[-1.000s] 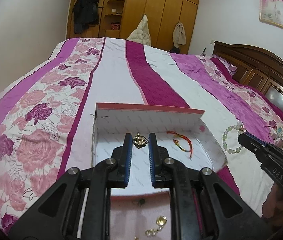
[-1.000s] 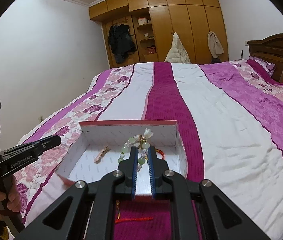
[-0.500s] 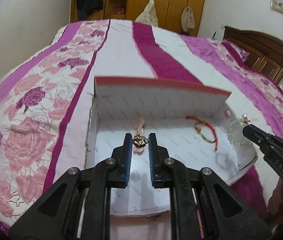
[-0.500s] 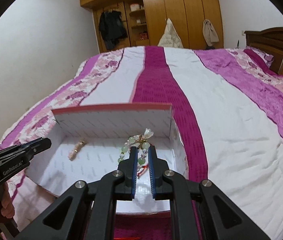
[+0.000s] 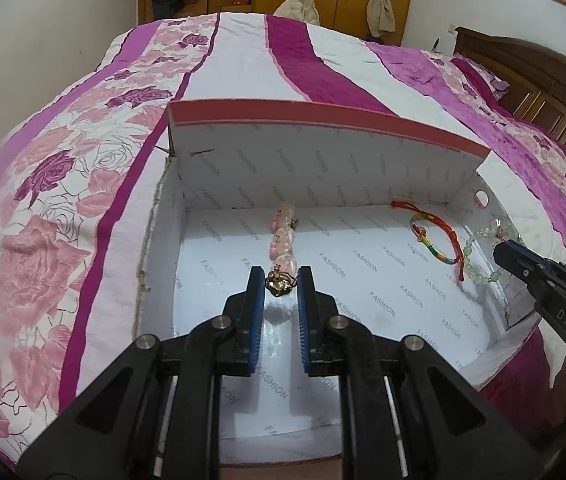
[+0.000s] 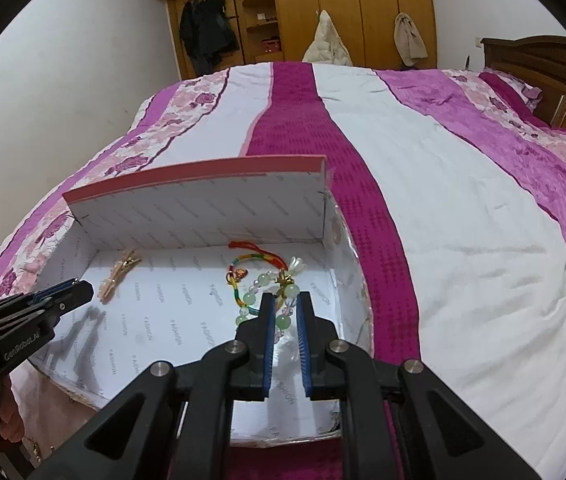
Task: Organize jewelry
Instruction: 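Open the left gripper to release the earring while the right releases the bracelet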
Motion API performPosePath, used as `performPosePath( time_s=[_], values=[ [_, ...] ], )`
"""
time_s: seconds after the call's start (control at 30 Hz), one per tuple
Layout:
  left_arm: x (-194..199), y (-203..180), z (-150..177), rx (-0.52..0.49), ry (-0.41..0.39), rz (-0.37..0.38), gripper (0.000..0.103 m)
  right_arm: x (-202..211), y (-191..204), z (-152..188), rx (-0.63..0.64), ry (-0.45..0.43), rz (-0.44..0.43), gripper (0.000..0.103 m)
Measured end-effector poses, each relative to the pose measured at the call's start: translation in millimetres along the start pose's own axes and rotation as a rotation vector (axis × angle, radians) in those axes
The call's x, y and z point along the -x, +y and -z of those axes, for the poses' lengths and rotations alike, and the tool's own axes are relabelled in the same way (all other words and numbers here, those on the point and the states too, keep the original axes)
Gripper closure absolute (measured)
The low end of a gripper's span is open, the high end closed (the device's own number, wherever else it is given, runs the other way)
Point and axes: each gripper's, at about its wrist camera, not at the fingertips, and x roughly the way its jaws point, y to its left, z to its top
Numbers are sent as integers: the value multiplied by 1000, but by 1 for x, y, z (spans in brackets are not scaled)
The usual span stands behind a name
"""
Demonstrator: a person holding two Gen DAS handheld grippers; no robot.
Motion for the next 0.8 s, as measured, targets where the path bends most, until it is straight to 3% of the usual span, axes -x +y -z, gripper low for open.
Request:
performPosePath(
  time_s=[0.13, 0.3, 0.43, 0.8],
  values=[
    [1, 1, 0, 8, -1, 15, 94, -2, -2, 1, -21, 6, -8, 90],
    [6, 3, -2, 26, -3, 43, 83, 5, -5, 1, -43, -7, -27, 89],
    [19, 1, -4, 25, -33, 44, 66, 14, -5, -1, -55, -31, -34, 73],
    [62, 0, -3, 28, -87, 59, 64, 63, 0, -4, -56, -107, -61, 66]
  ],
)
